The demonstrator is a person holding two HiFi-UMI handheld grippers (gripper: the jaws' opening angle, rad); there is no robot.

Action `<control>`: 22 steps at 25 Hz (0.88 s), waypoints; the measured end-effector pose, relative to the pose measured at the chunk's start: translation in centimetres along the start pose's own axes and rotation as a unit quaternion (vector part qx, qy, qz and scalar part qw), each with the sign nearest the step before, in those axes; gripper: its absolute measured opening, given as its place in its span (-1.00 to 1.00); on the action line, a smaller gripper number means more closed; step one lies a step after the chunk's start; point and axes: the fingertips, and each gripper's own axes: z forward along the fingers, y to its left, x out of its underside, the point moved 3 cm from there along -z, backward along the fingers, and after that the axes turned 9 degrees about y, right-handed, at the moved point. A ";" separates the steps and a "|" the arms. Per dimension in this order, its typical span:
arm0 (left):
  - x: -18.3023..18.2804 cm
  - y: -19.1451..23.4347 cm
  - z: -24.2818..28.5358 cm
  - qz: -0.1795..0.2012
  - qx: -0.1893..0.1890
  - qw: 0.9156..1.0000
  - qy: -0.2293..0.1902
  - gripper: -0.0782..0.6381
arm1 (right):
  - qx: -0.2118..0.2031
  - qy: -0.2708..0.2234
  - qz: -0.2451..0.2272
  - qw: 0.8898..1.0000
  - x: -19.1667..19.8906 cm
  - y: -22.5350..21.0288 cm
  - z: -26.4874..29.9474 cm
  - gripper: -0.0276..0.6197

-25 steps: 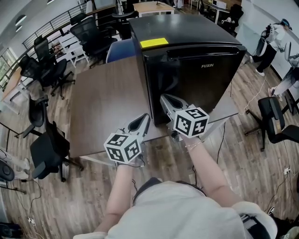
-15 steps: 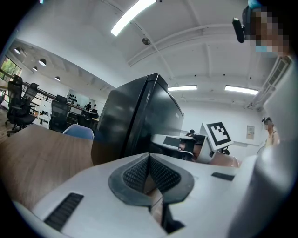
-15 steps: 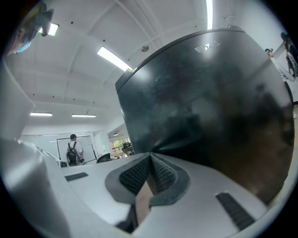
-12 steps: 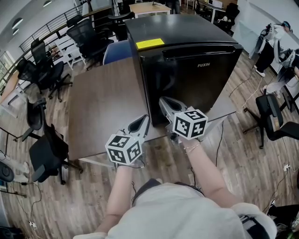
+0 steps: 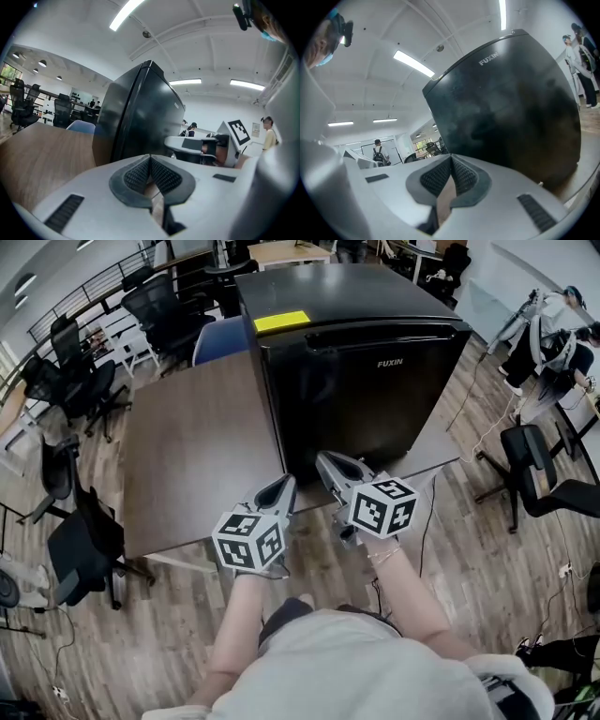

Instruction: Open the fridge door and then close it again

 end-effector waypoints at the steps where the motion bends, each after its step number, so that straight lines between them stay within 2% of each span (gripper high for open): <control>1: 0.4 -0.2 0.2 -0.002 0.001 1.000 0.007 -0.76 | -0.002 0.003 0.003 1.000 0.5 0.0 -0.4 -0.92; 6: 2.2 -1.2 0.8 -0.005 -0.003 1.000 0.029 -0.76 | 0.016 0.031 -0.030 0.999 2.1 0.0 -2.2 -0.92; 10: 2.7 -2.0 1.1 0.019 -0.010 0.999 0.044 -0.76 | 0.052 0.048 -0.076 0.995 2.7 -0.9 -3.7 -0.92; 17: 3.4 -3.5 1.8 0.039 -0.015 0.997 0.060 -0.76 | 0.070 0.075 -0.091 0.991 4.4 -1.6 -5.4 -0.92; 22: 3.8 -4.8 2.1 0.046 -0.017 0.997 0.064 -0.76 | 0.053 0.081 -0.093 0.991 4.8 -0.6 -6.8 -0.92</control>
